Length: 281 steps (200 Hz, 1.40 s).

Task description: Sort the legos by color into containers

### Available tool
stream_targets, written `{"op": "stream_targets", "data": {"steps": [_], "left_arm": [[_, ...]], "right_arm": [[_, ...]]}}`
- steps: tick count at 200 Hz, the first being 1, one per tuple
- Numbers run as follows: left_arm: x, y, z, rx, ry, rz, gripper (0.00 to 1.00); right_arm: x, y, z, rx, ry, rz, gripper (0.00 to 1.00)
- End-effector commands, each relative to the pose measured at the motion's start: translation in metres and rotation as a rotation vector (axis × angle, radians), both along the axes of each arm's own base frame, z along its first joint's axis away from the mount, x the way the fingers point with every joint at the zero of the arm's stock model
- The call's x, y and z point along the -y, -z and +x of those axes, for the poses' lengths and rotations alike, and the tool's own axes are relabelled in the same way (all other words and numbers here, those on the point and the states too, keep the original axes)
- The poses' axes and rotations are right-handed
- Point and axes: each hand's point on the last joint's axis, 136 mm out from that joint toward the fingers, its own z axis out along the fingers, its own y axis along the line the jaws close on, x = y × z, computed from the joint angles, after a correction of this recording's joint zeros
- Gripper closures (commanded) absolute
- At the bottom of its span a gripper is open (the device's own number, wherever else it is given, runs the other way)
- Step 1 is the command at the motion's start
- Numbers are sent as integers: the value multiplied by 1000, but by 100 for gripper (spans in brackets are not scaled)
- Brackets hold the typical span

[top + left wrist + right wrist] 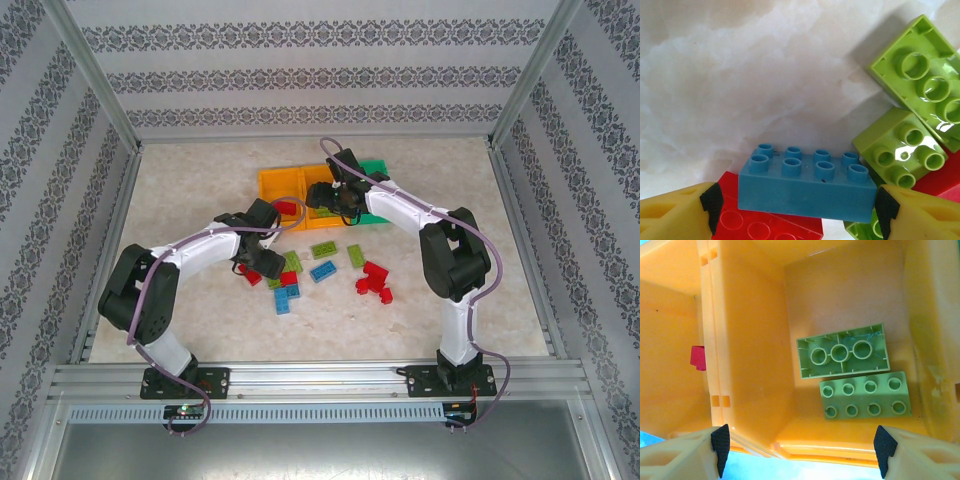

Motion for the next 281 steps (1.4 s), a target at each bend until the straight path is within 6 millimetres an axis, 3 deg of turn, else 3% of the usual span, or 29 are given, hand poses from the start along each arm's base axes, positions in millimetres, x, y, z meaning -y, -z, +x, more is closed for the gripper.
{"op": "stream_targets", "data": {"steps": [1, 133, 208, 251, 281], "left_arm": [[-2, 7, -12, -44, 35, 35, 18], [4, 17, -5, -59, 20, 23, 23], [3, 19, -3, -63, 2, 37, 38], [-1, 5, -1, -32, -29, 37, 41], [-1, -16, 3, 12, -44, 24, 41]], "right_arm": [[2, -11, 0, 13, 12, 28, 21], [6, -7, 0, 4, 23, 27, 21], [7, -7, 0, 4, 25, 28, 21], [5, -18, -1, 38, 11, 42, 21], [-1, -33, -6, 84, -23, 58, 21]]}}
